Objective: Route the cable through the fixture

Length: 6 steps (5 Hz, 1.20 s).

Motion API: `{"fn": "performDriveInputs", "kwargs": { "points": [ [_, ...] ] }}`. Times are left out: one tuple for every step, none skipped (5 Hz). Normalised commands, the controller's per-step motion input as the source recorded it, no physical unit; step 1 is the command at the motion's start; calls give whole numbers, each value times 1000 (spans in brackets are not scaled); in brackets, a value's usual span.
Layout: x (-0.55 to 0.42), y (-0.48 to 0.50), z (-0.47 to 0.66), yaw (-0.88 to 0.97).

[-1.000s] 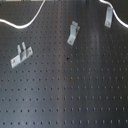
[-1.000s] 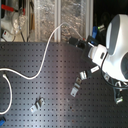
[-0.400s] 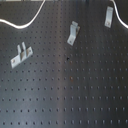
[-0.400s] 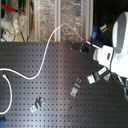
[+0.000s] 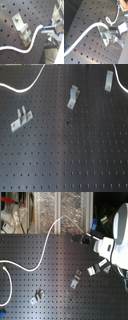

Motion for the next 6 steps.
{"fn": "performDriveInputs", "kwargs": {
  "points": [
    [347,67,-316,-254],
    [148,205,-129,100],
    [77,280,-76,346],
    [-9,2,51,3],
    [-237,-146,231,0],
    [-138,-260,95,0]
  ]
}}
